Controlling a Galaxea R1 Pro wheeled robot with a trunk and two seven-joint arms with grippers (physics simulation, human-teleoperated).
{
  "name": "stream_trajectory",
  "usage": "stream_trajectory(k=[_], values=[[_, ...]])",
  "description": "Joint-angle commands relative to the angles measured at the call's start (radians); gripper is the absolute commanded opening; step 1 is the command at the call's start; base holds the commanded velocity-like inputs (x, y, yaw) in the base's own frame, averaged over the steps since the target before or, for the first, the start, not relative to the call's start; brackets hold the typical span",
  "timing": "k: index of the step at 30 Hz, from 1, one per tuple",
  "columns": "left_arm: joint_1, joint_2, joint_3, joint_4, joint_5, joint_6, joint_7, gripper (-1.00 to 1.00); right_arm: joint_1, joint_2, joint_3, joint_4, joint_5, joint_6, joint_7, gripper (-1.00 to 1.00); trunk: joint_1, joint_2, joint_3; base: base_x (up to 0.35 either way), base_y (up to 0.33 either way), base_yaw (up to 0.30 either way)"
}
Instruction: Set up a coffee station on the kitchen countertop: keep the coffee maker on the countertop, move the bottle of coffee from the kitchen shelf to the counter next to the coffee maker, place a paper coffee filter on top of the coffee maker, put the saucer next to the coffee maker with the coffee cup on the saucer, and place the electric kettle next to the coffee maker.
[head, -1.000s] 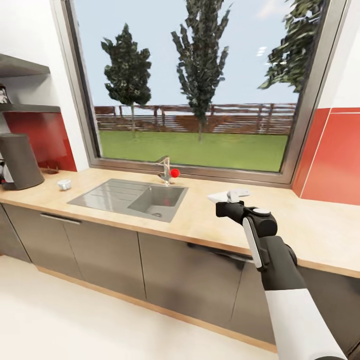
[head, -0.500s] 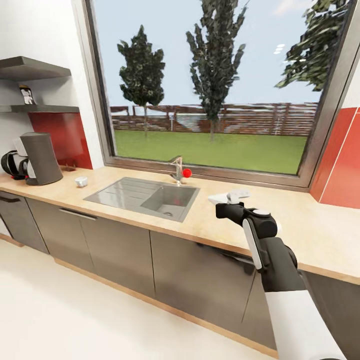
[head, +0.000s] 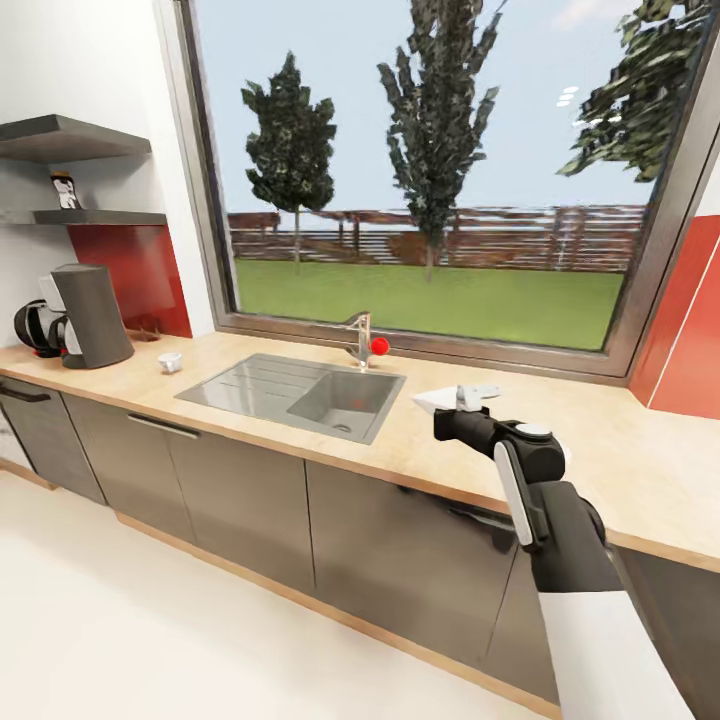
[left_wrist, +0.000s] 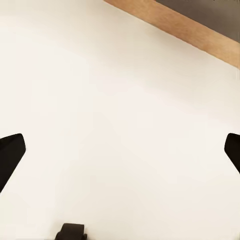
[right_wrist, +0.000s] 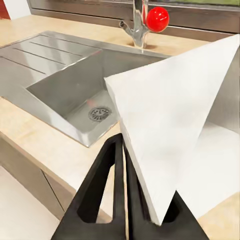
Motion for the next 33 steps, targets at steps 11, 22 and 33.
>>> stream_trajectory(k=[11, 22, 33], values=[[0.000, 0.009, 0.137, -0.018, 0.002, -0.041, -0.006, 1.00, -0.001, 0.000, 0.000, -0.001, 0.008, 0.004, -0.007, -1.00, 0.000, -0.001, -0.001, 0.000, 0.000, 0.266], [0.000, 0.060, 0.245, -0.052, 0.001, -0.054, -0.055, 1.00, 0.000, 0.000, 0.000, -0.001, 0.008, 0.004, -0.007, -1.00, 0.000, -0.001, -0.001, 0.002, 0.000, 0.274], [0.000, 0.070, 0.251, -0.050, 0.001, -0.053, -0.066, 1.00, -0.001, 0.000, 0.000, -0.001, 0.008, 0.004, -0.006, -1.00, 0.000, -0.001, -0.001, 0.189, 0.120, 0.182]])
